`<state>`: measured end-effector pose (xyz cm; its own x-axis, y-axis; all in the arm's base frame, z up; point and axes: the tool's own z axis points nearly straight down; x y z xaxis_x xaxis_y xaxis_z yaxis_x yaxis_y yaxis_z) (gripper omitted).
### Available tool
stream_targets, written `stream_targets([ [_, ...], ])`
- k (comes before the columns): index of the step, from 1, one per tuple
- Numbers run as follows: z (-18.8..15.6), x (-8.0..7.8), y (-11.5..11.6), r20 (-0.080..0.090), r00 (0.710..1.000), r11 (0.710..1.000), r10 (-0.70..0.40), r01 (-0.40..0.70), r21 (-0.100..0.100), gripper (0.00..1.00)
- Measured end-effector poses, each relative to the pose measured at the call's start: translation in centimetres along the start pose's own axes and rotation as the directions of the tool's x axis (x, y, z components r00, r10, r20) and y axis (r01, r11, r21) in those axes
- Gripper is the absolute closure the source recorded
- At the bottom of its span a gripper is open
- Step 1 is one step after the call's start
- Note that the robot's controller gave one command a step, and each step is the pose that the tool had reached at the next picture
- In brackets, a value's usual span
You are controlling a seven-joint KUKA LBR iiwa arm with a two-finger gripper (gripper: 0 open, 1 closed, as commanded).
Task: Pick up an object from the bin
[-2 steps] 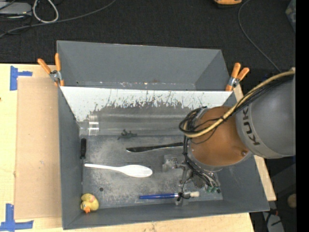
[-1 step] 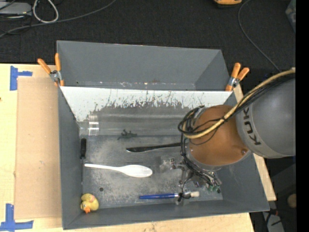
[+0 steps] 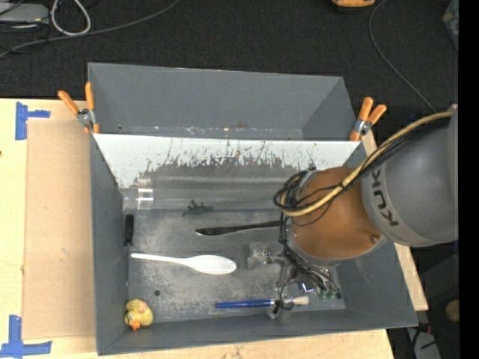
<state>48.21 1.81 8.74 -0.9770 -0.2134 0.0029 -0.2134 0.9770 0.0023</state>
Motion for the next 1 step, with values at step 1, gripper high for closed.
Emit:
stream_targets([
  [1,1.05,-0.83,1.42,0.005,0.940,0.940,-0.342,0.342,0.003,0.00],
])
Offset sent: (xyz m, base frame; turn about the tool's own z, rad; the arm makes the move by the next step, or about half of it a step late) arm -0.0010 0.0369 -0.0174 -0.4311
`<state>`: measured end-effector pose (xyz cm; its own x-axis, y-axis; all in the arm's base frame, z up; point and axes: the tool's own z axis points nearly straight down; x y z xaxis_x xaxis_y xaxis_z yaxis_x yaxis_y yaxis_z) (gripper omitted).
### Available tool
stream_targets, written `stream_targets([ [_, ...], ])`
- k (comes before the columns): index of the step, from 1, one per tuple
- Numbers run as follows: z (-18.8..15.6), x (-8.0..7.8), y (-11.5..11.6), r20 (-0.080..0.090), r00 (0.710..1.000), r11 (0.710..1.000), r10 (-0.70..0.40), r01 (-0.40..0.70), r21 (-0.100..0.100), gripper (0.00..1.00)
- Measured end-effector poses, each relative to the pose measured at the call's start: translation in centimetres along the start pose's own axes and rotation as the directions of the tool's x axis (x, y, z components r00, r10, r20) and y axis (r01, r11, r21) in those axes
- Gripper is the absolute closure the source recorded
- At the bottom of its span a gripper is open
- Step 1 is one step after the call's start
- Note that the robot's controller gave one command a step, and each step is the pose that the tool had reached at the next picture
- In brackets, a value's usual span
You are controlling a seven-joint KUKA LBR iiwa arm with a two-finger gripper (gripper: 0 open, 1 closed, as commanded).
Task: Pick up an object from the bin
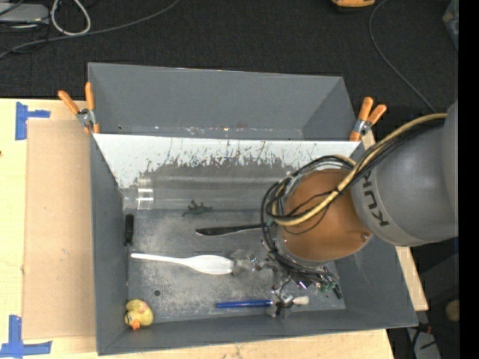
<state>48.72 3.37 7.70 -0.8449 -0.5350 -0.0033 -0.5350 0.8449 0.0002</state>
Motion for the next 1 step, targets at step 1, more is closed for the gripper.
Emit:
stream_targets([
  [1,0.77,-0.65,2.22,-0.006,0.997,0.997,-0.080,0.080,-0.005,1.00],
])
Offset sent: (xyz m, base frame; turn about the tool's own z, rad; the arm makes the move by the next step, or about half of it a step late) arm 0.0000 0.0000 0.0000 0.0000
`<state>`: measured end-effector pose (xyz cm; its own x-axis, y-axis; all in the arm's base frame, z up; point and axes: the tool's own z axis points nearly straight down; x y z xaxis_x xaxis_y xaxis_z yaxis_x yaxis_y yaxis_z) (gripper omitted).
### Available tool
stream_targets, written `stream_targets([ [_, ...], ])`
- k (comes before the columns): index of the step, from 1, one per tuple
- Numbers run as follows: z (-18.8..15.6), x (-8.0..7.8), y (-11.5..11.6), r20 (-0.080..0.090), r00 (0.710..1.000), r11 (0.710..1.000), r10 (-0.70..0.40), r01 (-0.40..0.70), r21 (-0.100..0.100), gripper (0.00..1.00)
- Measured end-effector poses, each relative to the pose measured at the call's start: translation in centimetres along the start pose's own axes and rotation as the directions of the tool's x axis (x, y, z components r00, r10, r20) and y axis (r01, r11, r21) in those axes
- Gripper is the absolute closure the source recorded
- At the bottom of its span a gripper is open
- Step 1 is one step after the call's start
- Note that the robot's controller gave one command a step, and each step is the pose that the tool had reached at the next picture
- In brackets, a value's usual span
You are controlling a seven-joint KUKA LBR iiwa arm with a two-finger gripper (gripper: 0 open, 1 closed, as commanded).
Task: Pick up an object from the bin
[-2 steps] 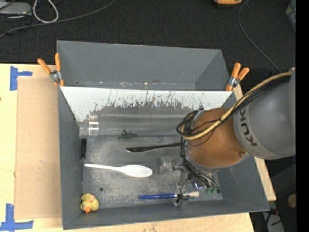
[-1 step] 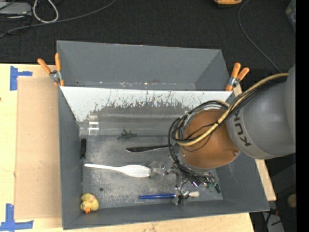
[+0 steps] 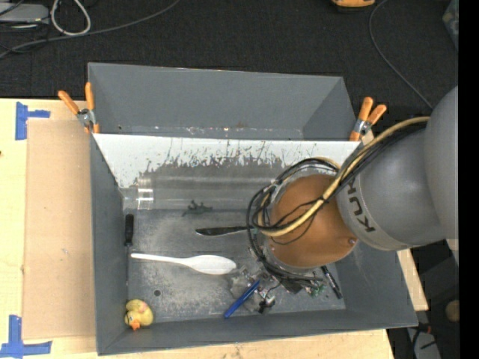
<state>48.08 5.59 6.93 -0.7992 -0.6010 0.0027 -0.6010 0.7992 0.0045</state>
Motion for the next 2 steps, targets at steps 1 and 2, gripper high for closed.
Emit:
stream_targets([
  [1,0.00,0.00,0.00,0.000,1.000,1.000,0.000,0.000,0.000,1.00],
  [2,-0.11,0.01,0.04,-0.001,1.000,1.000,0.002,-0.002,-0.001,1.00],
])
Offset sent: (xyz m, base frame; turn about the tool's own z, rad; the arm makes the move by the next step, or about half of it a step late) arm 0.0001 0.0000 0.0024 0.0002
